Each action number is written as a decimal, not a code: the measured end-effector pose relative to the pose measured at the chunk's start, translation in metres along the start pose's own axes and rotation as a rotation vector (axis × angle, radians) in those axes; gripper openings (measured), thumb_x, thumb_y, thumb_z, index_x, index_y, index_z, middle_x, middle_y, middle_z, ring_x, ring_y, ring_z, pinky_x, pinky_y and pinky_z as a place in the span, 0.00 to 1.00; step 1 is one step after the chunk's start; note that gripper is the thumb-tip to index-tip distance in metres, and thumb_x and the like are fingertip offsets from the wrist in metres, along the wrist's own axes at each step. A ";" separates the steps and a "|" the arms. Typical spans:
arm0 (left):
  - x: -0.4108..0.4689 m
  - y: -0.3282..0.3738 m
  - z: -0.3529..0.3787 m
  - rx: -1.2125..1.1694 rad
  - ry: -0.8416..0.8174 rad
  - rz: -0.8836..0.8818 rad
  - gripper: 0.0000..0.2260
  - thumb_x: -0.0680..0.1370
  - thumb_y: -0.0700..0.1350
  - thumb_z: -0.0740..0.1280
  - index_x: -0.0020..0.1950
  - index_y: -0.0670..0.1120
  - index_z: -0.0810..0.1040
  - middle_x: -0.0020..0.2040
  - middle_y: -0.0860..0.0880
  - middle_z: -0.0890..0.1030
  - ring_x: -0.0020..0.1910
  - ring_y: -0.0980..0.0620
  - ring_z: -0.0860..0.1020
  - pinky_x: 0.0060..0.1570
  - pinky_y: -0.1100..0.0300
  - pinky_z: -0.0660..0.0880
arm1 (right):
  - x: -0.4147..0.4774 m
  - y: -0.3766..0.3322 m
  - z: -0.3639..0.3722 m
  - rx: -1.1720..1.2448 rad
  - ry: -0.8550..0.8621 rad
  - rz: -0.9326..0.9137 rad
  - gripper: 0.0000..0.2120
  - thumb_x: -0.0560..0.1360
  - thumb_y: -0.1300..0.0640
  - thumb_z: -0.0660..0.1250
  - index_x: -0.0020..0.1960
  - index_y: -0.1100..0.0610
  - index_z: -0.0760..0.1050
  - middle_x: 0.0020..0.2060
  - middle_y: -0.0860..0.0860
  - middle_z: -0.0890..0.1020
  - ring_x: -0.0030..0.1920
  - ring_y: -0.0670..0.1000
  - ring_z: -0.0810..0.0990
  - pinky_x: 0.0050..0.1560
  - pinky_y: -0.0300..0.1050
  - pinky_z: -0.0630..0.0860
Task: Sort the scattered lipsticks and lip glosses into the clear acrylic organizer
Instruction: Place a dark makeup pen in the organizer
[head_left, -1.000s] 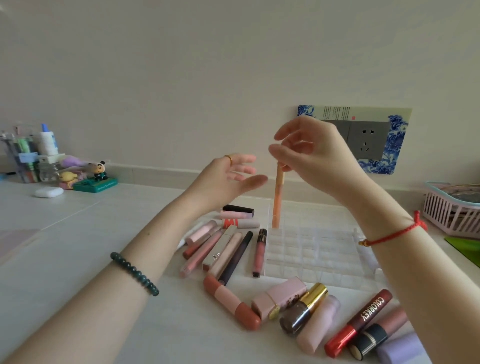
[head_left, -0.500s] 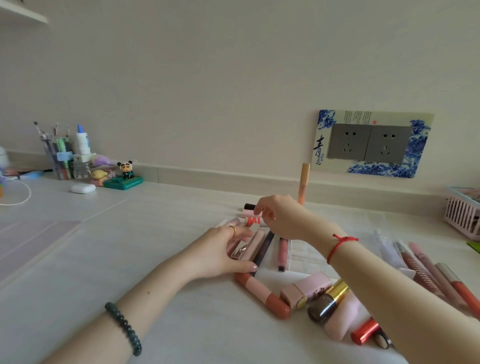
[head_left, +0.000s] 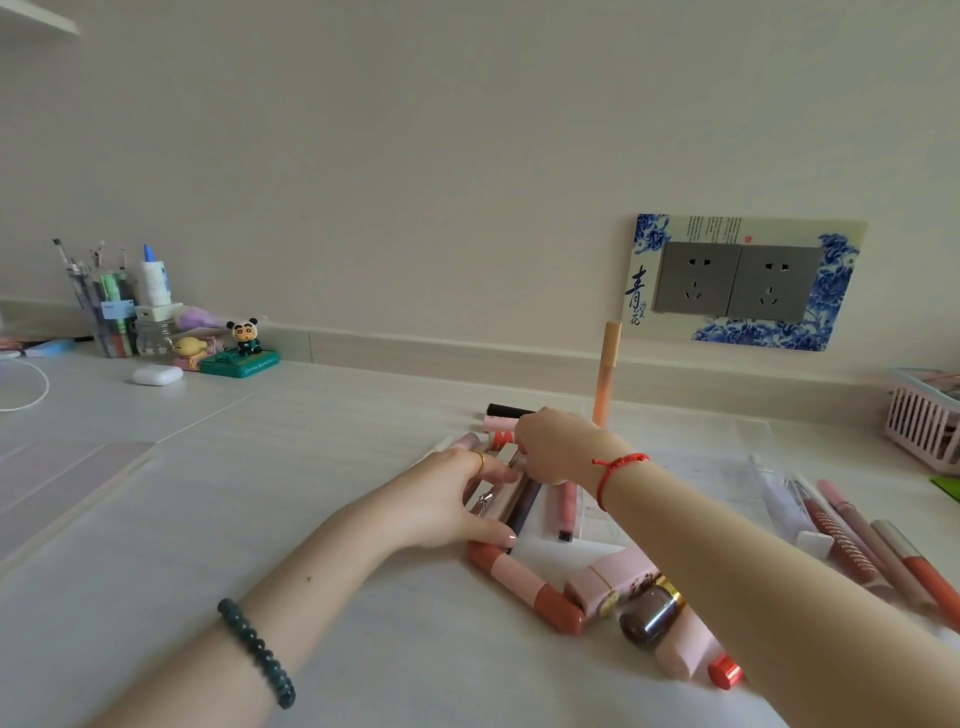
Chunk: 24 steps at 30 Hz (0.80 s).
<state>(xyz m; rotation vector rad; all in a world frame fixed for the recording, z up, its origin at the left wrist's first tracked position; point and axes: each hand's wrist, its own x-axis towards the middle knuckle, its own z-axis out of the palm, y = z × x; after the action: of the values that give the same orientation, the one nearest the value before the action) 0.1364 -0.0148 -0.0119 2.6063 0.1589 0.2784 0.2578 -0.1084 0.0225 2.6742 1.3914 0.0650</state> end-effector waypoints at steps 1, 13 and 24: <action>0.000 0.000 0.000 0.000 -0.001 -0.007 0.28 0.66 0.52 0.75 0.65 0.55 0.71 0.75 0.55 0.56 0.73 0.59 0.54 0.61 0.68 0.57 | 0.000 0.000 0.000 0.011 -0.011 0.000 0.10 0.76 0.61 0.58 0.56 0.59 0.73 0.41 0.53 0.72 0.40 0.54 0.72 0.39 0.43 0.68; -0.005 0.002 0.002 0.000 0.038 -0.001 0.32 0.62 0.55 0.77 0.64 0.56 0.71 0.73 0.56 0.61 0.73 0.57 0.58 0.67 0.62 0.60 | 0.002 0.007 -0.008 0.277 0.130 0.033 0.13 0.73 0.64 0.59 0.56 0.63 0.74 0.48 0.57 0.78 0.49 0.59 0.78 0.39 0.44 0.73; -0.005 0.017 0.010 -0.141 0.143 0.060 0.29 0.64 0.52 0.76 0.60 0.66 0.67 0.55 0.58 0.76 0.52 0.70 0.73 0.51 0.78 0.66 | -0.044 0.024 -0.039 1.074 0.496 -0.118 0.15 0.68 0.68 0.68 0.50 0.53 0.74 0.38 0.52 0.77 0.42 0.61 0.82 0.44 0.55 0.81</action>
<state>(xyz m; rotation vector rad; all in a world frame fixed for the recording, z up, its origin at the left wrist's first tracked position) 0.1347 -0.0352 -0.0129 2.4537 0.1066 0.4806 0.2482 -0.1540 0.0648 3.5606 2.2133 -0.0569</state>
